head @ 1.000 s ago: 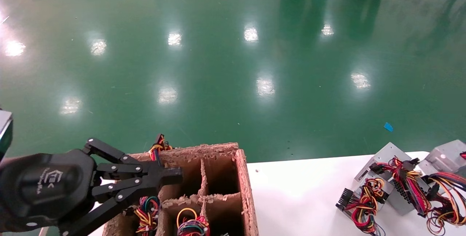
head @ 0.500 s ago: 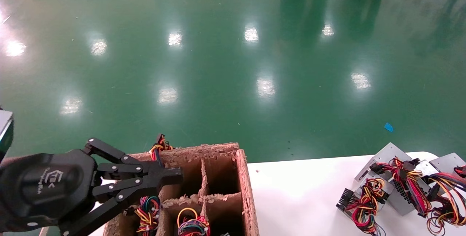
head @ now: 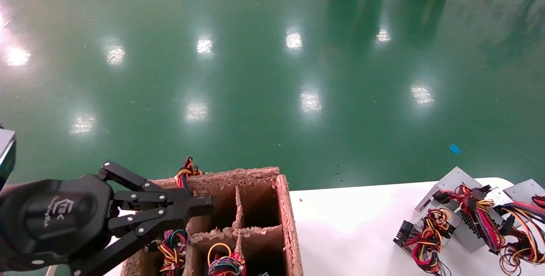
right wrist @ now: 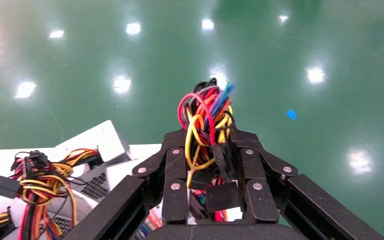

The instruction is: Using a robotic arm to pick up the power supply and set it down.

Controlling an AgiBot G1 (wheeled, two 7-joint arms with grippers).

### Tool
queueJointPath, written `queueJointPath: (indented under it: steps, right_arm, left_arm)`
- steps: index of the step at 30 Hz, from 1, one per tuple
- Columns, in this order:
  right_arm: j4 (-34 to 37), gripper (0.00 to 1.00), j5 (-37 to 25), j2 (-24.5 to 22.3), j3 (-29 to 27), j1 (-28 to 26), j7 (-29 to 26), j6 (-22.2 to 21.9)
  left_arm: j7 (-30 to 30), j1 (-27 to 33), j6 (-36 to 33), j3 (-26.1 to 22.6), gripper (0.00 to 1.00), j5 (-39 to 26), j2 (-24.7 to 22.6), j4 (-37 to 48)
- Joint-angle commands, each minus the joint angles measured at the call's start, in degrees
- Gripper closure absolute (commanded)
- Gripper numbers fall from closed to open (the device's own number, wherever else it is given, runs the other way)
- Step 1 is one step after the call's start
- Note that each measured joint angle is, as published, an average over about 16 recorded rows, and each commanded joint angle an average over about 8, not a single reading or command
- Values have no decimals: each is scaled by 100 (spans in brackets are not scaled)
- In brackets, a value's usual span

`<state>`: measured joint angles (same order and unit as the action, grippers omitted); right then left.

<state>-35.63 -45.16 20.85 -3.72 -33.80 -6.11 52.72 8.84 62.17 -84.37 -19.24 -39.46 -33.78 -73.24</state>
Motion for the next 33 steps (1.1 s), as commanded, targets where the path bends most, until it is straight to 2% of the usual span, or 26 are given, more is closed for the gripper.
queueJointPath:
  steps: [1, 9, 23, 33]
  right_arm:
    - [12, 0, 34, -39, -33, 63, -33, -2]
    - [-114, 0, 314, -105, -256, 380, -207, 68]
    - [-537, 0, 716, -231, -749, 1045, -346, -58]
    - [-1219, 0, 795, -292, -1135, 1383, -142, -429]
  left_arm:
    - [0, 0, 0, 0, 100, 0, 0, 0]
    - [-1, 0, 1, -1, 100, 1, 1, 0]
    - [-2, 1, 1, -3, 100, 2, 1, 0]
    - [-2, 1, 2, -4, 100, 3, 2, 0]
